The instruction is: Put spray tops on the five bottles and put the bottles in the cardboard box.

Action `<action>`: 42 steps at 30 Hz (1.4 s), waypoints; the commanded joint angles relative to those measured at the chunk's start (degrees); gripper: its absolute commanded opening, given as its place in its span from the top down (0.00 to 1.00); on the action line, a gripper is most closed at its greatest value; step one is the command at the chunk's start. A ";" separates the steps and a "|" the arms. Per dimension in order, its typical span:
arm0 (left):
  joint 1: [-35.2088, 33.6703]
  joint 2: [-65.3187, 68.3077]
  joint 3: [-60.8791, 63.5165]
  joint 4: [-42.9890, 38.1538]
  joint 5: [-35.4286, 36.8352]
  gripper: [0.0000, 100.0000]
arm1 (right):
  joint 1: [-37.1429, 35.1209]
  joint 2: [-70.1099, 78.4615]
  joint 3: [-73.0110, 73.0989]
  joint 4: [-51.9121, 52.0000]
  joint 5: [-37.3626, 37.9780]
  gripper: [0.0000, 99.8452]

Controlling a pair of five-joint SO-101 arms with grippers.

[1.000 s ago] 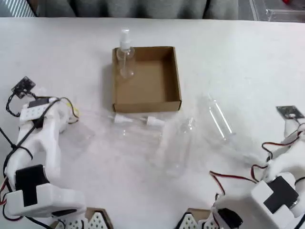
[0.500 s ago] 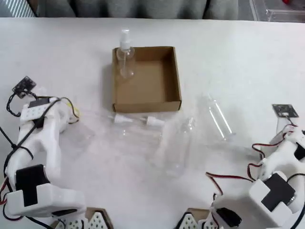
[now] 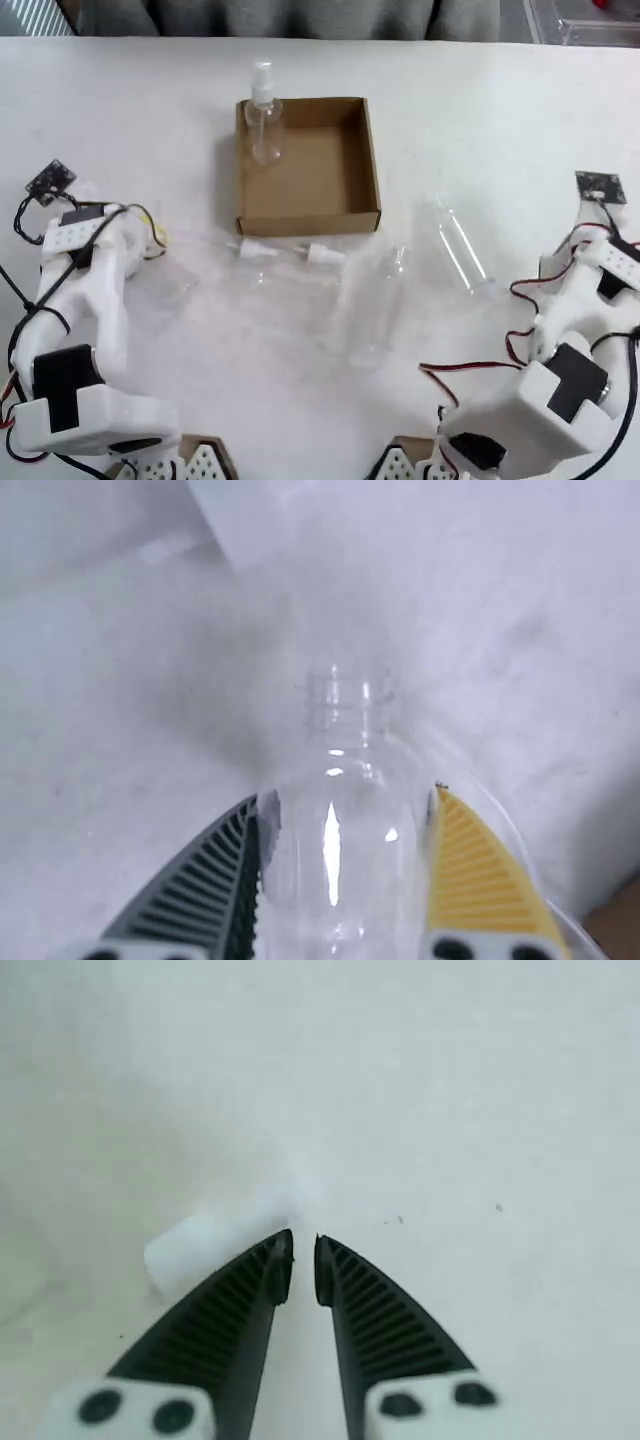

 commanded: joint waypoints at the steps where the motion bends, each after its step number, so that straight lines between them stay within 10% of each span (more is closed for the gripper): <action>1: 0.75 -0.57 -2.02 0.00 -1.41 0.98 | -0.75 -0.40 -7.30 6.64 -3.08 0.99; 16: 0.75 -0.57 -2.11 0.00 -2.64 0.98 | -1.98 -18.42 4.66 15.69 -14.59 0.84; 28: 0.48 -0.57 -2.11 0.00 -2.64 0.98 | -6.73 -10.86 7.65 0.66 -29.89 0.89; 42: 0.75 -0.57 -2.11 -0.09 -2.73 0.98 | -7.52 -0.22 5.01 -3.65 -28.48 0.90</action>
